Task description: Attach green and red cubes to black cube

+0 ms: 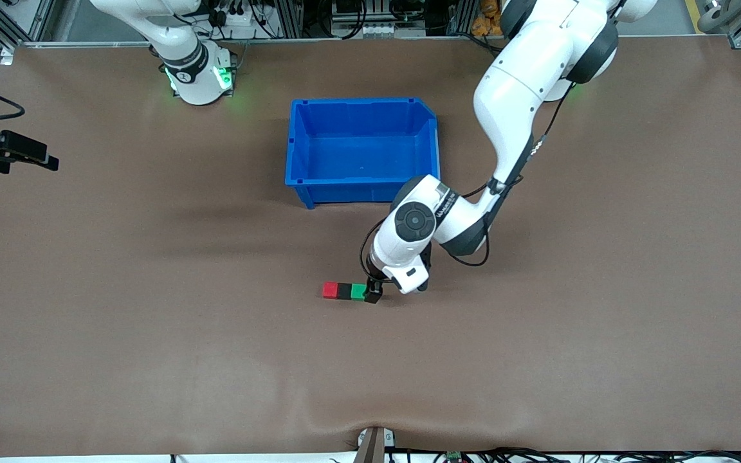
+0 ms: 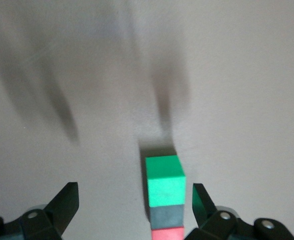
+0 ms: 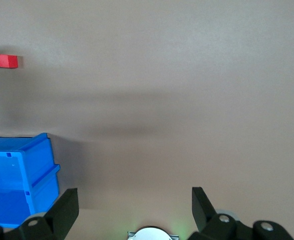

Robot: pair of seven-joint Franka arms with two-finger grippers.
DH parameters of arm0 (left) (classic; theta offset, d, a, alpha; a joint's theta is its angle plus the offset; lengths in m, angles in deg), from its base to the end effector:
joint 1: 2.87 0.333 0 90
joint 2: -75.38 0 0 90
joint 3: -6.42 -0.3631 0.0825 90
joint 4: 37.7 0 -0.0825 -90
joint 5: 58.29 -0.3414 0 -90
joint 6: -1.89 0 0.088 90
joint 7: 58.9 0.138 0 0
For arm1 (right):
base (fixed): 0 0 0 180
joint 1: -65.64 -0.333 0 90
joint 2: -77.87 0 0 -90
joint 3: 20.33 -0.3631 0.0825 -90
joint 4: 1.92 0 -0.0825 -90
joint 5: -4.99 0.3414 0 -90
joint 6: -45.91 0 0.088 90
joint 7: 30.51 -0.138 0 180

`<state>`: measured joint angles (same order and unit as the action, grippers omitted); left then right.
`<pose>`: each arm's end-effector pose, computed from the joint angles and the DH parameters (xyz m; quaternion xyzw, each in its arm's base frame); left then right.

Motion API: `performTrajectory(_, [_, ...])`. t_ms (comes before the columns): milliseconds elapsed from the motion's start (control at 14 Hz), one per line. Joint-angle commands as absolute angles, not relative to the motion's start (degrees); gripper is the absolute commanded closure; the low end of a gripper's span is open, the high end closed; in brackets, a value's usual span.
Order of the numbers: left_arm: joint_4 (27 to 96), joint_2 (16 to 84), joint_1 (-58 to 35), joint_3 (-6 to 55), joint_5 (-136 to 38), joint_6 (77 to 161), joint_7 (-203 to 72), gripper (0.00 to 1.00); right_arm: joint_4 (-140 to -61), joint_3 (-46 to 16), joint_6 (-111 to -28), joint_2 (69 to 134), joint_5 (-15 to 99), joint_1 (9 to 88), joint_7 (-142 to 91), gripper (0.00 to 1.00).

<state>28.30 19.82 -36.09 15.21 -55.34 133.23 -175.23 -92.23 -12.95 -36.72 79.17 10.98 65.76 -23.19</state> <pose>0.6131 -0.4998 0.2463 0.7576 0.6415 -0.0624 0.1031 0.4975 -0.0491 0.6178 -0.9957 -0.0010 0.0709 0.0604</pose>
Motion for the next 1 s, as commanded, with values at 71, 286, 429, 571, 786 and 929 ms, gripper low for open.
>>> performTrajectory(71, [28.3, 21.0, -35.5, 15.5, -54.2, 132.0, -175.0, 0.0, -91.4, -12.8, -36.7, 78.6, 5.8, 62.5, -25.6, 0.0])
performTrajectory(286, [28.4, 23.7, -35.3, 14.7, -54.7, 128.1, -174.7, 0.0, -90.8, -12.7, -37.8, 78.4, 6.4, 62.5, -28.7, 0.0])
performTrajectory(429, [28.7, 27.6, -34.1, 14.4, -55.6, 125.3, -172.6, 0.0, -90.5, -12.7, -37.9, 78.3, 6.8, 62.6, -28.7, 0.0])
performTrajectory(571, [28.8, 31.3, -32.7, 14.4, -55.8, 121.3, -168.1, 0.0, -89.4, -12.6, -38.2, 78.6, 7.6, 62.7, -28.7, 0.0])
performTrajectory(786, [29.4, 37.0, -30.6, 14.3, -55.9, 113.7, -158.0, 0.0, -88.3, -12.5, -38.3, 78.8, 9.0, 63.0, -28.7, 0.0])
performTrajectory(929, [29.5, 40.5, -28.4, 14.3, -55.8, 107.4, -149.6, 0.0, -88.1, -12.5, -38.3, 78.8, 9.3, 63.1, -28.7, 0.0])
